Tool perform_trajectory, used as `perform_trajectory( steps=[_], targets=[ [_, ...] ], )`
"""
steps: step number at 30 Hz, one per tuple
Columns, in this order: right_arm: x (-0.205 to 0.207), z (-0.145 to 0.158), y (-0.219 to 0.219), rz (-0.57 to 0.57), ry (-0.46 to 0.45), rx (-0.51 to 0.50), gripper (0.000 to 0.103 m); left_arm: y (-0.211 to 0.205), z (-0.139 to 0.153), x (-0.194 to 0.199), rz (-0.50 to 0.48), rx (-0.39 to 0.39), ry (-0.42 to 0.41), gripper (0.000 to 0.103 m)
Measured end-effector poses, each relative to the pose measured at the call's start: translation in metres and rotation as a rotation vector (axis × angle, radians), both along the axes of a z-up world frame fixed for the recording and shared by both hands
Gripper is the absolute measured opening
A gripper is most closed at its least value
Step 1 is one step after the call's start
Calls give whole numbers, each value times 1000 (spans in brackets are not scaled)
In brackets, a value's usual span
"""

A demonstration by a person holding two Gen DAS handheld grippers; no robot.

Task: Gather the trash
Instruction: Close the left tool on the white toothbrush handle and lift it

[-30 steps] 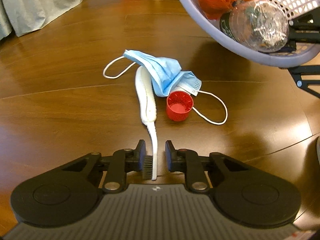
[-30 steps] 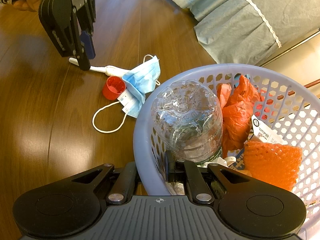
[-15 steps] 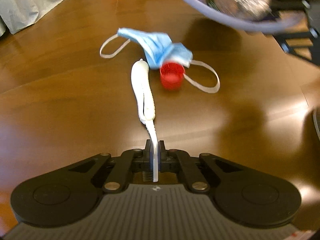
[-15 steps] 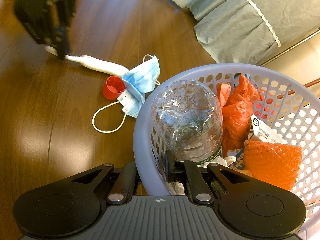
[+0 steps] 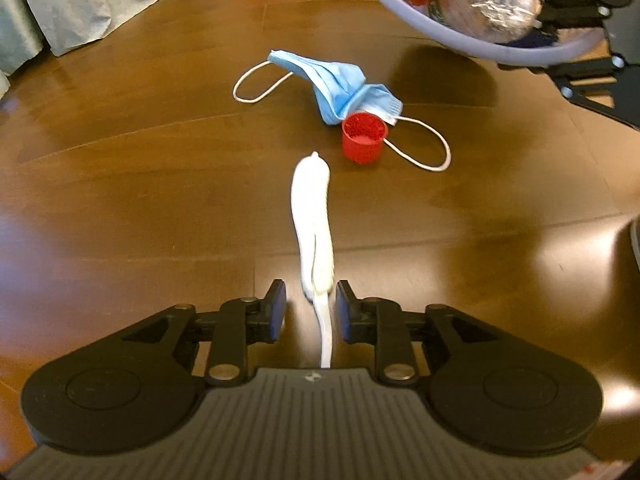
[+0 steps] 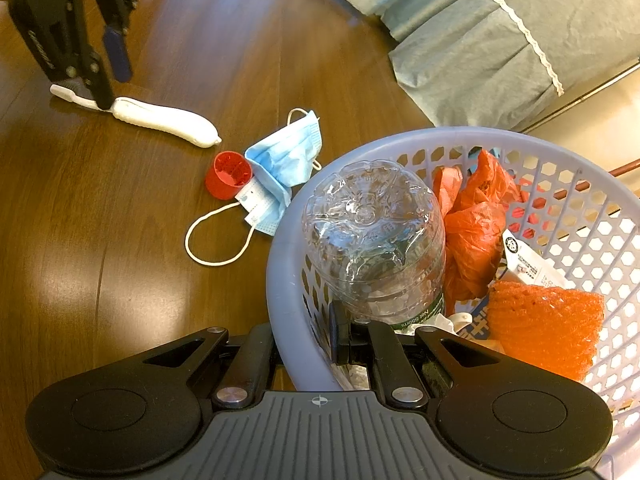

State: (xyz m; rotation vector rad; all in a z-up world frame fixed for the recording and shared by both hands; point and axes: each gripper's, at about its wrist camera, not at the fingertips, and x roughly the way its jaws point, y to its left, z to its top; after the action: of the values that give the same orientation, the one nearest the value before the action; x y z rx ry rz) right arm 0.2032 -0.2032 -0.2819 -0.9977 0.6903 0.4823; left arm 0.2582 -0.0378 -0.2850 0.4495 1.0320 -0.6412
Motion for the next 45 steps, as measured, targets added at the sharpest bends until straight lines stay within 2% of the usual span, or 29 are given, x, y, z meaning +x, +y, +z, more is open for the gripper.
perform_trajectory(
  steps=[7,21,24,31,45],
  targets=[
    [-1,-1,0,1,-1,1,5,-7,-11,11,25,-12,9,22],
    [-1,-1,0,2,0,0,5,-14,-15,12,9,-1,-13,22],
    [-1,-1,0,1,0,1,5,-16,-15,12,7,-2,-3,16],
    [-1,-1,0,2,0,0,5,-12,-9,9,11,-16,23,16],
    [-1,0,0,0,1,2,5,-12,10,8,12,-39,18,16]
  ],
)
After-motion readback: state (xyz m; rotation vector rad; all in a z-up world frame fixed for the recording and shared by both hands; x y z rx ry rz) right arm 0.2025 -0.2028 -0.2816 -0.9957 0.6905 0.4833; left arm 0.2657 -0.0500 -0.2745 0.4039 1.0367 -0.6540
